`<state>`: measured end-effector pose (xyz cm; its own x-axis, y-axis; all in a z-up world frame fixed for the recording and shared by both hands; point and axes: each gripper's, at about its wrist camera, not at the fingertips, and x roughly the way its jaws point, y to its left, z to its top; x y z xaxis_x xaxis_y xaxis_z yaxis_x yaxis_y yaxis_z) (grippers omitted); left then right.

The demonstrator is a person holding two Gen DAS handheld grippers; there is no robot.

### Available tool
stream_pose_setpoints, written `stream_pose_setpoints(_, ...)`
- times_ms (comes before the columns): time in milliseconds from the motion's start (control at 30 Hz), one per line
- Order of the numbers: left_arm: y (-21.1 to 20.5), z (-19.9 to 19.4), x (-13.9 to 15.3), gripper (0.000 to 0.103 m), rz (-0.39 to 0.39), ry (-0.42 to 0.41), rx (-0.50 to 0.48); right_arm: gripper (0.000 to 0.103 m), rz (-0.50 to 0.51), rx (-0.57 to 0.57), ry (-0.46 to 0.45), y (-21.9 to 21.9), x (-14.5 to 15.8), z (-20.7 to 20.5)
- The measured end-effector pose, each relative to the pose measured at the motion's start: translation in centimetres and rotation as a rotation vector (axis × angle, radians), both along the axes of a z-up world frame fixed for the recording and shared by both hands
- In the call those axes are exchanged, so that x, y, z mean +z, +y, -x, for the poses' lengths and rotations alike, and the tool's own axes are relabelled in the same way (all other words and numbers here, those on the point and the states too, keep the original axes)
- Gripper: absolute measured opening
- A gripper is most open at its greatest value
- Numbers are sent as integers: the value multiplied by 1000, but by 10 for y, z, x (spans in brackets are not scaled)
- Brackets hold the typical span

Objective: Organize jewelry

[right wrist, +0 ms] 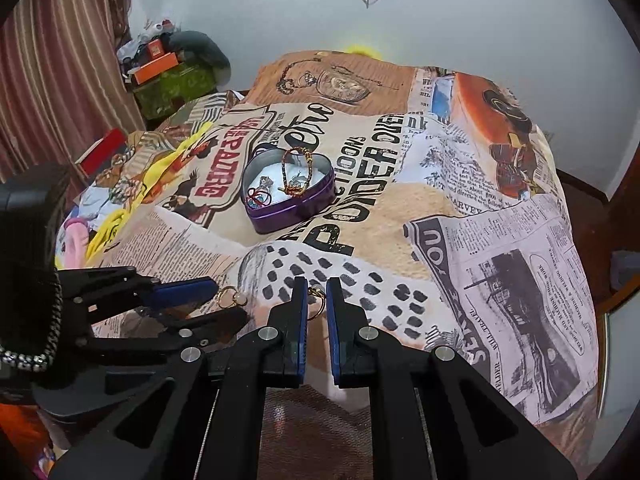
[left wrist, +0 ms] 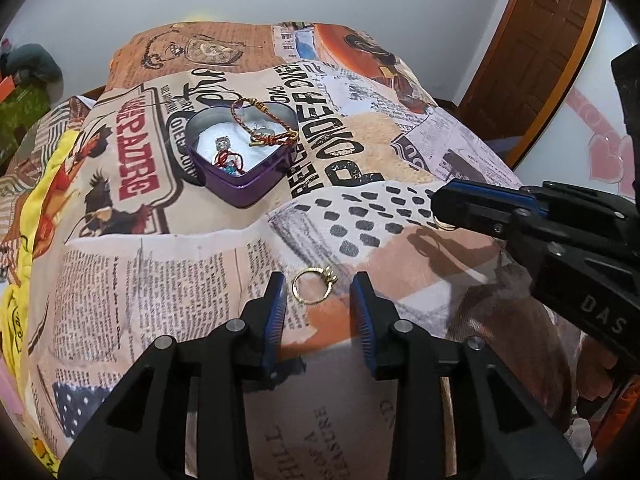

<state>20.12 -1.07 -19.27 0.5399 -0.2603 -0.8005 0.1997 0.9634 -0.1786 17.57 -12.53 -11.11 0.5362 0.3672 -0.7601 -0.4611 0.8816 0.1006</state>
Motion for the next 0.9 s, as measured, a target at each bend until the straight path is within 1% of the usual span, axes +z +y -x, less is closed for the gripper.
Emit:
stream_pose_setpoints(233, 0, -5, 0, 33, 12, -5, 10, 8, -2, -3, 5, -3, -2, -1)
stream_pose_setpoints(300, -1, -3, 0, 22, 8, -12, 5, 8, -2, -5, 5, -4, -2, -1)
stream_pose_setpoints(367, -1, -2, 1, 22, 6, -16, -1, 8, -2, -9, 5, -5, -1, -1)
stream_pose_setpoints(400, -1, -1, 2, 19, 7, -19, -3, 8, -3, -10, 5, -5, -1, -1)
stream_pose_setpoints(467, -1, 0, 3, 19, 7, -21, -4, 8, -4, -13, 5, -6, 0, -1)
stream_pose_setpoints(567, 0, 1, 6, 8, 17, -26, -1, 8, -7, -14, 3, -5, 2, -1)
stream_pose_setpoints(900, 7, 8, 16, 5, 20, -58, 14, 8, -14, -13, -9, -4, 6, -1)
